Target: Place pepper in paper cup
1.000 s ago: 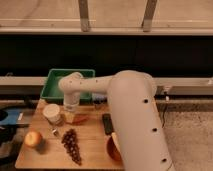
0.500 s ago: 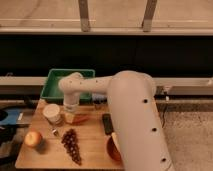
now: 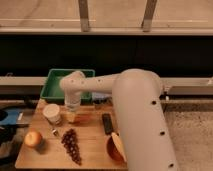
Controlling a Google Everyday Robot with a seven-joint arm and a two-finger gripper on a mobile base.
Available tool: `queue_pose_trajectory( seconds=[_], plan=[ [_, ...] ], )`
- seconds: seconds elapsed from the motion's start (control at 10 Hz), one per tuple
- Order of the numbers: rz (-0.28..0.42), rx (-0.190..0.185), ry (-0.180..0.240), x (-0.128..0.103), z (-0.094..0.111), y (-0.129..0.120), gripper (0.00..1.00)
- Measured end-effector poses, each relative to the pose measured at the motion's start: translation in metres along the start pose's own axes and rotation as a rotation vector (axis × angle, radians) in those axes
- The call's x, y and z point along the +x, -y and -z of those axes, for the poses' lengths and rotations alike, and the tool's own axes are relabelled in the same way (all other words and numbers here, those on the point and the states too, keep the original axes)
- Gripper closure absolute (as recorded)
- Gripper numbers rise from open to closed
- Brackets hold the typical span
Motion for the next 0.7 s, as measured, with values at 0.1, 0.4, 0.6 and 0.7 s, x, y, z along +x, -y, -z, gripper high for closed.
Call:
queue_pose_trajectory(
  seconds=[0.1,0.4,0.6,0.7],
  plan=[
    [-0.005,0.025,0.008,0.002,0.012,-0.001,1.00],
    [-0.017,0.075,0.035,0.011,0.035,0.002,1.00],
    [-0.015,0.111,0.052,0.008,0.058,0.007,1.00],
    [-0.016,0.126,0.064,0.009,0.067,0.010,1.00]
  ],
)
